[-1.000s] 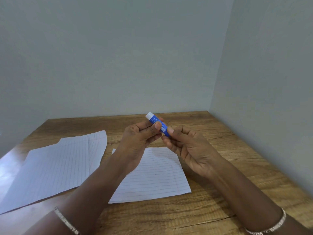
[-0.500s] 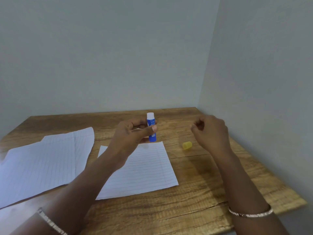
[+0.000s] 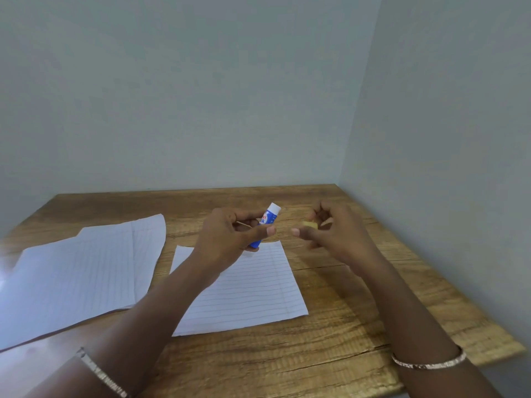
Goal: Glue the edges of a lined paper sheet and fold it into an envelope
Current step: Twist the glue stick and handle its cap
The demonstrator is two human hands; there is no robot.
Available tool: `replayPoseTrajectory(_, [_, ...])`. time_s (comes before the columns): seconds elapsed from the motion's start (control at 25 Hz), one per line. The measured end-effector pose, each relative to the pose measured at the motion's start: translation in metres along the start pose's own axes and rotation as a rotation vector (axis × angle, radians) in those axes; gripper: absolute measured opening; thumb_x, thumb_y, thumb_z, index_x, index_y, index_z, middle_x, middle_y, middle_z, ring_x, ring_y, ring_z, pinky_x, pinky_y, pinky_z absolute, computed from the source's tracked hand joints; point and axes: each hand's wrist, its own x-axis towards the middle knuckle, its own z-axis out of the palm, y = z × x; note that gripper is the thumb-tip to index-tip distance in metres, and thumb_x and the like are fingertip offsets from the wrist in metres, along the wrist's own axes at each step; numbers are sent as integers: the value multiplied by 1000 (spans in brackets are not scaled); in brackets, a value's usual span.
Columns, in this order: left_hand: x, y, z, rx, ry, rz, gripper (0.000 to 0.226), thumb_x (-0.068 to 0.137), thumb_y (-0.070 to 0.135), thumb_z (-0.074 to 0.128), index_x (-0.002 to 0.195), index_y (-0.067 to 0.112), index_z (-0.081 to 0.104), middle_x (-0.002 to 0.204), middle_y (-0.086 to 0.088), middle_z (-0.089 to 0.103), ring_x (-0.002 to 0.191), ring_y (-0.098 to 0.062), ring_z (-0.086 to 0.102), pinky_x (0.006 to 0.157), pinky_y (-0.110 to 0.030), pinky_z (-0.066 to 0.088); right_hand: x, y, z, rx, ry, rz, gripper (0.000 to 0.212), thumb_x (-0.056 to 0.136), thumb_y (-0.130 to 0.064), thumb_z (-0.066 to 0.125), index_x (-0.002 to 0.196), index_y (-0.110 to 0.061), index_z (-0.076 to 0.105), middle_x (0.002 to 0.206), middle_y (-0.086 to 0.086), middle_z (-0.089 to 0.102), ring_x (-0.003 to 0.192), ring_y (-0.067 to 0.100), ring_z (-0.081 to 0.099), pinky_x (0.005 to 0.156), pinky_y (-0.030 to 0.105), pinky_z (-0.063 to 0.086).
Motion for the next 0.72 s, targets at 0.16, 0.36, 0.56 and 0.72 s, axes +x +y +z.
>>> replayPoseTrajectory(0.16, [-1,-1,2,100,10,64,21,70,30,90,79,45,78,79,1,76,65,-12,70,63,-27,62,-1,-8,2,540,-2,5,26,67,-12,94,87,-7,79,81,10,72,67,24,76,69,27,62])
replayPoseTrajectory(0.36, [-2,-3,4,199,25,125,20,73,37,87,84,48,75,70,10,73,56,-3,62,56,-17,56,-2,-7,2,530,-113,-80,23,80,-11,85,103,-13,81,97,12,81,88,24,79,85,24,61])
replayPoseTrajectory(0.56, [-3,-2,5,195,3,130,17,75,37,86,81,49,75,75,8,76,60,-9,68,54,-15,54,-3,-10,10,416,-76,-173,29,81,-9,85,109,-14,78,97,6,81,89,20,77,83,29,61])
replayPoseTrajectory(0.72, [-7,0,6,15,-52,24,21,69,56,78,84,41,81,85,6,79,80,-16,73,66,-22,61,-6,-13,16,276,-134,-243,52,75,-10,88,123,-23,72,114,-5,75,102,12,71,81,33,63])
